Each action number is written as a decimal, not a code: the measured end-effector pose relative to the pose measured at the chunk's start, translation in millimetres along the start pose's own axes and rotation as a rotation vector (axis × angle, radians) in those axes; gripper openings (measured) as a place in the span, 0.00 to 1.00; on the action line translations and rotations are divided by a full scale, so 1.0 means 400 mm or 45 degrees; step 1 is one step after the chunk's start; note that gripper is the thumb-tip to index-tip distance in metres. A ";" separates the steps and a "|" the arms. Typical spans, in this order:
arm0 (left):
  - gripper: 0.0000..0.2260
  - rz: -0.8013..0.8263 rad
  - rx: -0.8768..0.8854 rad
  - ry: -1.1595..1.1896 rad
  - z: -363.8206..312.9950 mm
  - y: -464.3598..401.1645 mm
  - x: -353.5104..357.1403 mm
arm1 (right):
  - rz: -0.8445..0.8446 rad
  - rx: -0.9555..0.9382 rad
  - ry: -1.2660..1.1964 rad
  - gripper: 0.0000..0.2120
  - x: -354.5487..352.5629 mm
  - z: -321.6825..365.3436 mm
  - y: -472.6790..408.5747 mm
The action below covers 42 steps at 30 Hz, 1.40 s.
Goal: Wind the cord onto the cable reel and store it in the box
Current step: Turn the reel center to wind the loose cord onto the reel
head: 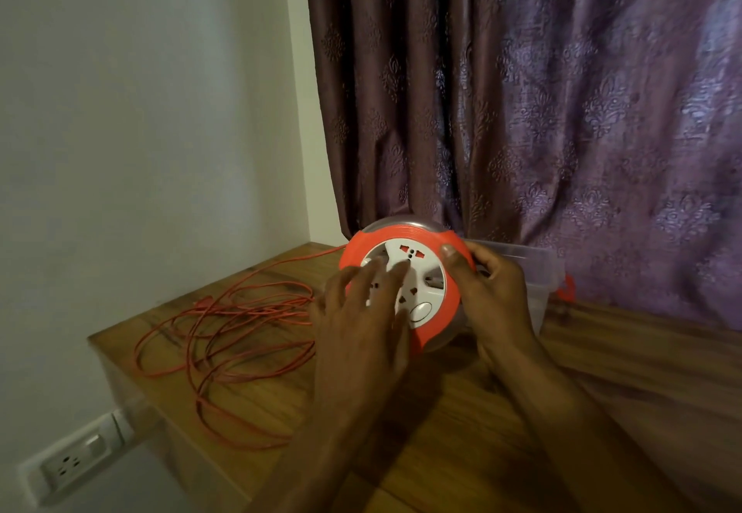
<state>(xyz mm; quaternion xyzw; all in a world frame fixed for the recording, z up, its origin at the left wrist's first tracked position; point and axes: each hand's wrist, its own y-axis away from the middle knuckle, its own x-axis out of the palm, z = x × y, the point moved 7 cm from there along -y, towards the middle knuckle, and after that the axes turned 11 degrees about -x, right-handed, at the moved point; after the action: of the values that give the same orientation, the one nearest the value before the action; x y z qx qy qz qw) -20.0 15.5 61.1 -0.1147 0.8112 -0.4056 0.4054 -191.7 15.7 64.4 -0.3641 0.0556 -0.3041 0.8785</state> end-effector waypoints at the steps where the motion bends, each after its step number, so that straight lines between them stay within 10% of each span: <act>1: 0.24 -0.064 -0.065 0.046 0.007 0.005 -0.008 | -0.015 -0.003 0.010 0.03 -0.002 0.001 0.000; 18: 0.31 0.156 -0.440 -0.214 0.039 -0.062 0.029 | 0.023 -0.079 0.100 0.08 0.035 0.024 0.044; 42: 0.21 0.316 0.457 -0.332 -0.026 -0.004 0.023 | 0.168 0.006 -0.027 0.05 0.010 0.018 0.003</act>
<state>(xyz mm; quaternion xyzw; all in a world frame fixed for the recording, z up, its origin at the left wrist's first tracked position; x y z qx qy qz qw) -34.1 15.5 60.6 0.0082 0.6749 -0.4721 0.5671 -185.6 18.4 69.6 -0.3607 0.0693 -0.2419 0.8981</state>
